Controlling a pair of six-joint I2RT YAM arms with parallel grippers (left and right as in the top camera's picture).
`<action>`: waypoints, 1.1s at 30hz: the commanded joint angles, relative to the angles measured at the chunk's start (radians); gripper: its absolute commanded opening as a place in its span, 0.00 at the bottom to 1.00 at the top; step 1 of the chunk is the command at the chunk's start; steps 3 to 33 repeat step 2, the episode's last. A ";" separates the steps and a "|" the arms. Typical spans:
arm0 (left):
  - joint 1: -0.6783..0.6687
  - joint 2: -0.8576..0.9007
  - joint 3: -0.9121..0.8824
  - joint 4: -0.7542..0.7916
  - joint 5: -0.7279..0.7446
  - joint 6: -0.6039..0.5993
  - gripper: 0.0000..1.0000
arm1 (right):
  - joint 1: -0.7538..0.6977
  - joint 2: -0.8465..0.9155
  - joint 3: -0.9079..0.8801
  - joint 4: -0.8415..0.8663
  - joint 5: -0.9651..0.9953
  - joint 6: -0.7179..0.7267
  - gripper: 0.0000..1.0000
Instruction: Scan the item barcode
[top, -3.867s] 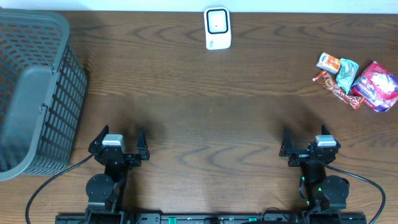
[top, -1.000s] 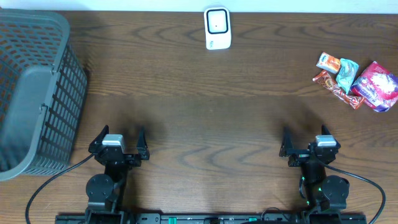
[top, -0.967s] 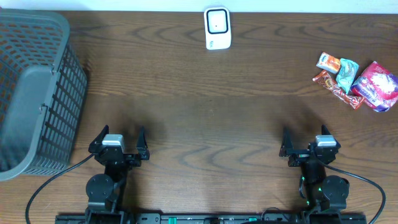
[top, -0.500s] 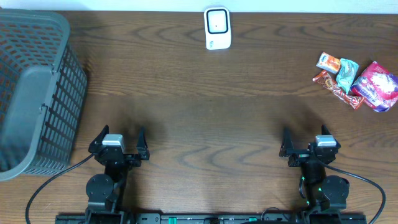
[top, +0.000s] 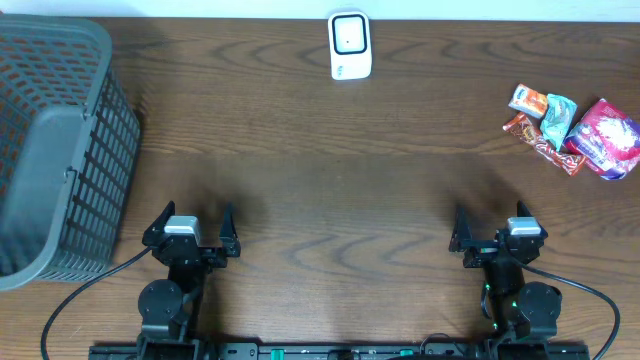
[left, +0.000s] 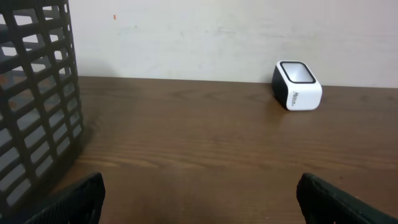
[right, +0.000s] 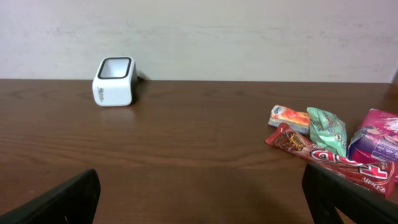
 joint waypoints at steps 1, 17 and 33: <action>0.003 -0.006 -0.008 -0.048 -0.013 0.005 0.98 | 0.005 -0.006 -0.001 -0.004 0.004 -0.011 0.99; 0.003 -0.006 -0.008 -0.048 -0.013 0.005 0.98 | 0.005 -0.006 -0.001 -0.004 0.004 -0.011 0.99; 0.003 -0.006 -0.008 -0.048 -0.013 0.005 0.98 | 0.005 -0.006 -0.001 -0.004 0.004 -0.011 0.99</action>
